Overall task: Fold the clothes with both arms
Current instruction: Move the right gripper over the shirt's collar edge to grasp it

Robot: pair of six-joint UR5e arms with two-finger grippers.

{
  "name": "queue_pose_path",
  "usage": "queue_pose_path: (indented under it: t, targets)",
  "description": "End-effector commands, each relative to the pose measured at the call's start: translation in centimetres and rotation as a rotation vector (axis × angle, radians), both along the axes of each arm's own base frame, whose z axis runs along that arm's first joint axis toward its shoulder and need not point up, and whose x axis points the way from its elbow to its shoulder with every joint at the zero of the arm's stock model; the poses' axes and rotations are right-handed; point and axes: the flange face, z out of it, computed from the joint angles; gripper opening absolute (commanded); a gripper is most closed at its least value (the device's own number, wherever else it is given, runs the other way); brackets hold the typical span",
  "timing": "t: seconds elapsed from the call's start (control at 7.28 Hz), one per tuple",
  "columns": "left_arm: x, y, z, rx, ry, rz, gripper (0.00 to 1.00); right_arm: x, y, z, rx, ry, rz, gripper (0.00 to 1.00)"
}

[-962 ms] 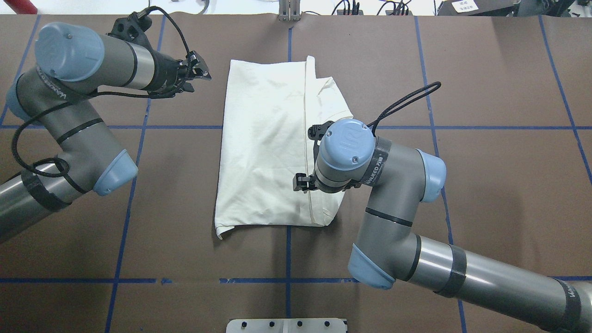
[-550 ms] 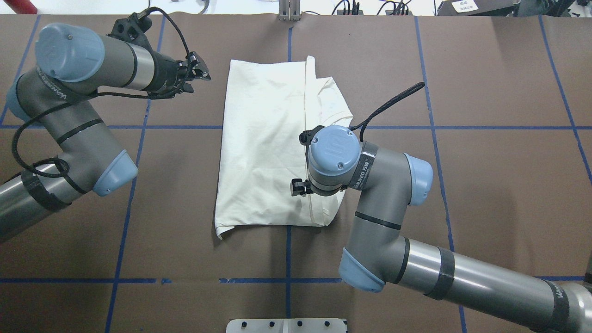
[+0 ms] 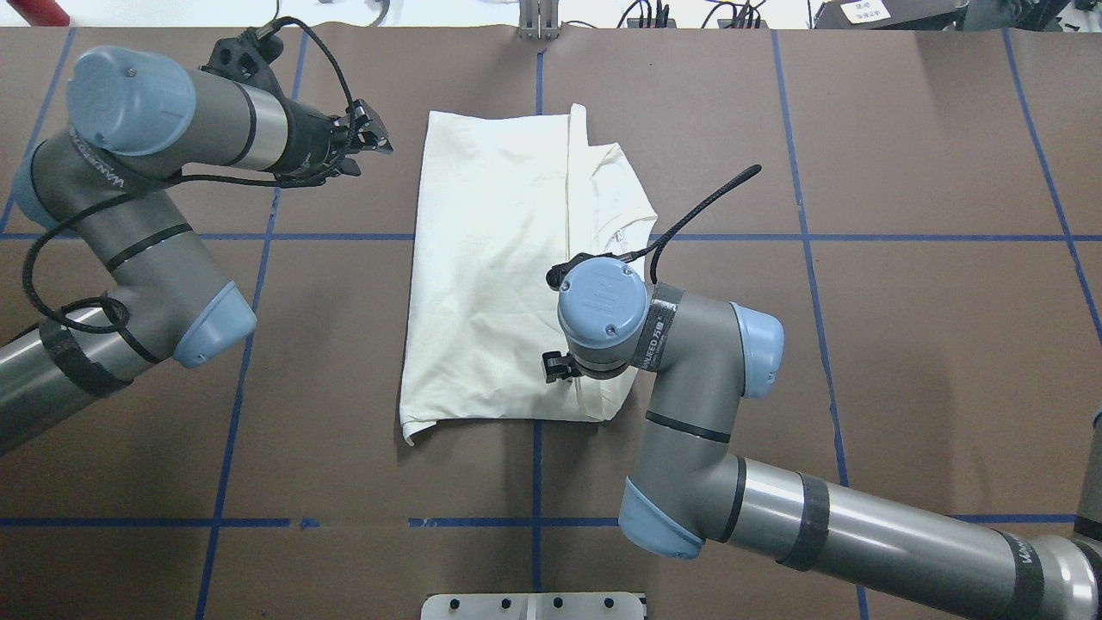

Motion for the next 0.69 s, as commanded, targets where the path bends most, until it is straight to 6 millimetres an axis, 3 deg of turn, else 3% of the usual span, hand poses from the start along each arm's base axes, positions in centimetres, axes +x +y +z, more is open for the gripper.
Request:
queue_pose_path:
  t: [0.0, 0.27, 0.41, 0.55]
  targets:
    - [0.0, 0.0, 0.0, -0.001, 0.001, 0.000, 0.58, 1.2, 0.0, 2.0, 0.012, 0.040, -0.027, 1.00]
    - [0.0, 0.2, -0.1, -0.003, 0.006, 0.013, 0.58, 9.0, 1.0, 4.7, 0.063, 0.070, -0.092, 1.00]
    - [-0.1, 0.3, -0.4, -0.004, 0.014, 0.010, 0.58, 10.9, 1.4, 5.4, 0.091, 0.106, -0.132, 1.00]
    - [-0.1, 0.4, -0.6, -0.015, 0.023, 0.006, 0.58, 10.4, 1.7, 5.3, 0.089, 0.107, -0.137, 1.00]
